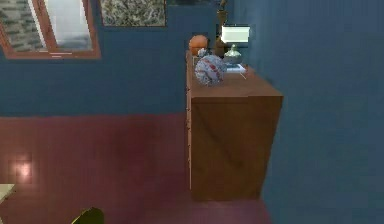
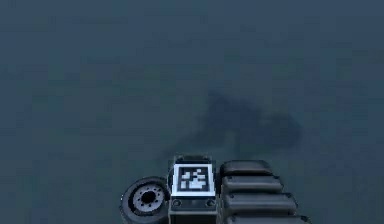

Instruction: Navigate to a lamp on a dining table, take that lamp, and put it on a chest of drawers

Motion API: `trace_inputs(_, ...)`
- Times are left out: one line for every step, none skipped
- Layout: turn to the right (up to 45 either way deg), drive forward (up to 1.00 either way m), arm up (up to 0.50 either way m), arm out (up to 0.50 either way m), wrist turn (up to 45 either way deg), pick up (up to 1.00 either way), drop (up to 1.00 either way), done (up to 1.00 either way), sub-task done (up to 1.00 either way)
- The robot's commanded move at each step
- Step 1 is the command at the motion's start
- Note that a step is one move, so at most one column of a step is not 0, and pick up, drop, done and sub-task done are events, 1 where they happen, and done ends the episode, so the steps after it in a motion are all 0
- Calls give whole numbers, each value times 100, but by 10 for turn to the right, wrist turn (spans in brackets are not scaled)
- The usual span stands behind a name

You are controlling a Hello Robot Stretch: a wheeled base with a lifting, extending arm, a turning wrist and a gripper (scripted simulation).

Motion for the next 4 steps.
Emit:
trace_inputs(-210, 0, 0, 0, 0, 0, 0, 0, 0)
trace_inputs(0, 90, 0, 0, 0, 0, 0, 0, 0)
trace_inputs(150, 0, 0, 0, 0, 0, 0, 0, 0)
trace_inputs(0, 100, 0, 0, 0, 0, 0, 0, 0)
